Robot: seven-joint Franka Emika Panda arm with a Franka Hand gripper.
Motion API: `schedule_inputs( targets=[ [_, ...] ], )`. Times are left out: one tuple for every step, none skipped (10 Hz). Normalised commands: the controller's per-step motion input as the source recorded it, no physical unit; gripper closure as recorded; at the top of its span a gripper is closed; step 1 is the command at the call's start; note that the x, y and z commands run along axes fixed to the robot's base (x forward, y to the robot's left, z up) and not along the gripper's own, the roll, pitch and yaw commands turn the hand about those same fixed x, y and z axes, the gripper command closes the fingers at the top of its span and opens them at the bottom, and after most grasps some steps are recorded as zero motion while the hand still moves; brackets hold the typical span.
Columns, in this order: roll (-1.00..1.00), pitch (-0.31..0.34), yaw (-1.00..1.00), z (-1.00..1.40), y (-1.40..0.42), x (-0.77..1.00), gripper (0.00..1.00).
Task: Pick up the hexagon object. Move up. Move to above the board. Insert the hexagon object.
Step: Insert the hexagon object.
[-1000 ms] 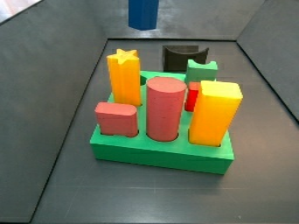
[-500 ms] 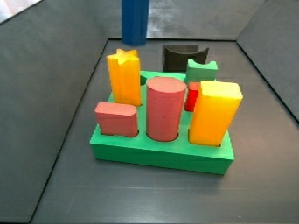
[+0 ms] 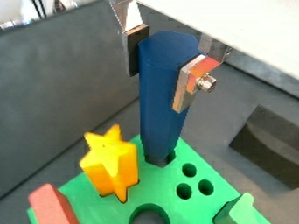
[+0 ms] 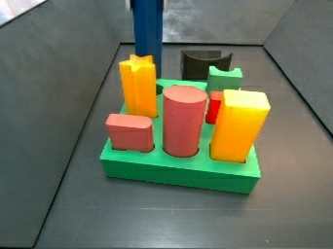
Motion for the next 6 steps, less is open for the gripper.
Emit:
schedule_inputs(
  targets=[
    [0.0,-0.239,0.0,-0.58,0.15,-0.15,1.0],
    [0.0,-0.246,0.0,-0.55,0.14,-0.09,1.0],
    [0.0,-0.2,0.0,-0.4,0.1,-0.07,1.0],
    [0.0,-0.177,0.0,-0.36,0.03,-0.01,1.0],
    [0.0,-0.204,0.0,-0.4,0.02,0.0,1.0],
    [0.0,-0.17,0.0,-0.38,0.02,0.14,1.0]
  ],
)
